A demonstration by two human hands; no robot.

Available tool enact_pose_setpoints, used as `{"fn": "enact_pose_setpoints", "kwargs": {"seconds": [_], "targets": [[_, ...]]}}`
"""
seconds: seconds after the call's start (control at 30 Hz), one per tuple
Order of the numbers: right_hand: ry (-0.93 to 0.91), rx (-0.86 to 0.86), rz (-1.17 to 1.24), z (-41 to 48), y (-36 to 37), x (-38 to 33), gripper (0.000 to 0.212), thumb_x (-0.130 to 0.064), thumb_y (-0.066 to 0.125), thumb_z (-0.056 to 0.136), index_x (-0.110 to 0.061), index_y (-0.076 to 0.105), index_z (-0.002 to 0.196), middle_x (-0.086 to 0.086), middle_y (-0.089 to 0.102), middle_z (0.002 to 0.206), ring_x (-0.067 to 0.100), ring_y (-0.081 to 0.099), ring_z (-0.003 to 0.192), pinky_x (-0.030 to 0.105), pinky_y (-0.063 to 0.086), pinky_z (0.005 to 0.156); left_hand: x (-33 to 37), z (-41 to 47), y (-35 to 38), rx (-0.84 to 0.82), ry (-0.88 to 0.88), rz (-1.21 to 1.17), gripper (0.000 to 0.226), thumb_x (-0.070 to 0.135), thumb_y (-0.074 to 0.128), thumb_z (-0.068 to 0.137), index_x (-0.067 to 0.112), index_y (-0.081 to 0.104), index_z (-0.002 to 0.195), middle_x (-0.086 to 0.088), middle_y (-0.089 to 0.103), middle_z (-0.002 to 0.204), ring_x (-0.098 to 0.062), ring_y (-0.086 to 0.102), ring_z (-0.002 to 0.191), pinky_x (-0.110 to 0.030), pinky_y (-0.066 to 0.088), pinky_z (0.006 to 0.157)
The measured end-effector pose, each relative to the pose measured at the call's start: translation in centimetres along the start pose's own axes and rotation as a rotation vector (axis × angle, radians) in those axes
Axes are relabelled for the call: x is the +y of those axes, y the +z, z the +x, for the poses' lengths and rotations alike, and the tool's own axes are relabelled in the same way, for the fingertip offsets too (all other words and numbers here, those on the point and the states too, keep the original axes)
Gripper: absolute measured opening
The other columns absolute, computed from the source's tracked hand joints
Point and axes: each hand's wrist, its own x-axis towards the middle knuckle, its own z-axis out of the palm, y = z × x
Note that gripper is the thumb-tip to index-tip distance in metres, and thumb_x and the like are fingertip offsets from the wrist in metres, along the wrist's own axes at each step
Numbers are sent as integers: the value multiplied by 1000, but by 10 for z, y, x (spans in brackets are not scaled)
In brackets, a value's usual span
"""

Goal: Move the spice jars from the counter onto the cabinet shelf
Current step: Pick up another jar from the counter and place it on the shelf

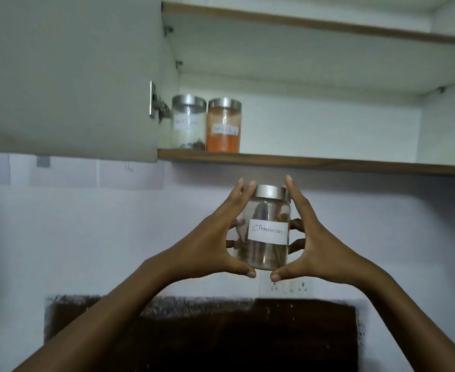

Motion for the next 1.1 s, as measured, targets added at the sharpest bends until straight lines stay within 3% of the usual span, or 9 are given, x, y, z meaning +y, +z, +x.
{"fn": "enact_pose_setpoints", "kwargs": {"seconds": [0.13,0.27,0.4,0.57,0.73,0.83,0.97,1.03,1.1], "targets": [[-94,65,-88,32,-23,-10,140,-12,90,53,-66,-14,130,-39,6,135,4,42,120,23,57,71,6,36,-22,64,90,89,125,24,86,62,54,-6,141,34,-18,148,-5,15,142,-21,44,99],[-181,168,-209,66,-50,-18,144,-14,91,51,-54,-17,138,-30,3,141,5,35,124,10,51,70,16,69,-47,185,177,347,127,32,86,60,47,-10,143,26,-16,152,1,5,142,-27,35,105],[-232,250,-247,98,-71,-22,141,-13,90,51,-44,-11,144,-25,5,140,14,38,122,7,49,76,14,94,-61,320,188,508,118,36,81,67,42,-8,145,20,-11,155,-5,10,142,-40,36,108],[-250,282,-332,137,-88,-18,141,-7,89,51,-40,-11,144,-7,-1,150,17,30,131,28,52,86,-16,110,-64,484,-42,779,93,48,60,84,27,-3,149,2,-16,157,-22,-11,145,-48,2,116],[-168,242,-389,161,-90,-5,138,-4,86,53,-36,-11,146,0,-5,153,14,22,135,21,39,91,-57,107,-62,477,-220,906,85,54,48,89,28,-7,148,-6,-26,154,-36,-21,141,-51,-3,114],[-124,218,-363,172,-92,1,136,-2,86,54,-34,-9,146,0,-6,153,17,20,137,21,36,93,-74,103,-59,452,-206,960,86,56,48,87,30,-8,147,-9,-21,154,-41,-17,140,-47,-7,111],[-41,164,-337,187,-99,5,135,-1,87,52,-27,-4,148,3,-1,153,21,16,139,23,31,100,-85,101,-59,454,-165,1073,87,61,49,75,28,9,146,-17,8,156,-49,8,138,-53,6,106],[2,151,-345,193,-101,7,133,2,85,53,-24,-5,148,3,0,153,21,18,138,22,29,99,-87,101,-59,461,-157,1096,88,62,50,74,27,13,145,-17,12,155,-50,13,138,-54,8,105],[44,148,-319,195,-99,9,130,7,81,56,-24,-6,148,2,2,152,17,25,131,23,35,95,-87,102,-58,478,-150,1101,88,63,48,73,26,16,146,-17,13,155,-50,13,138,-54,7,106]]}}
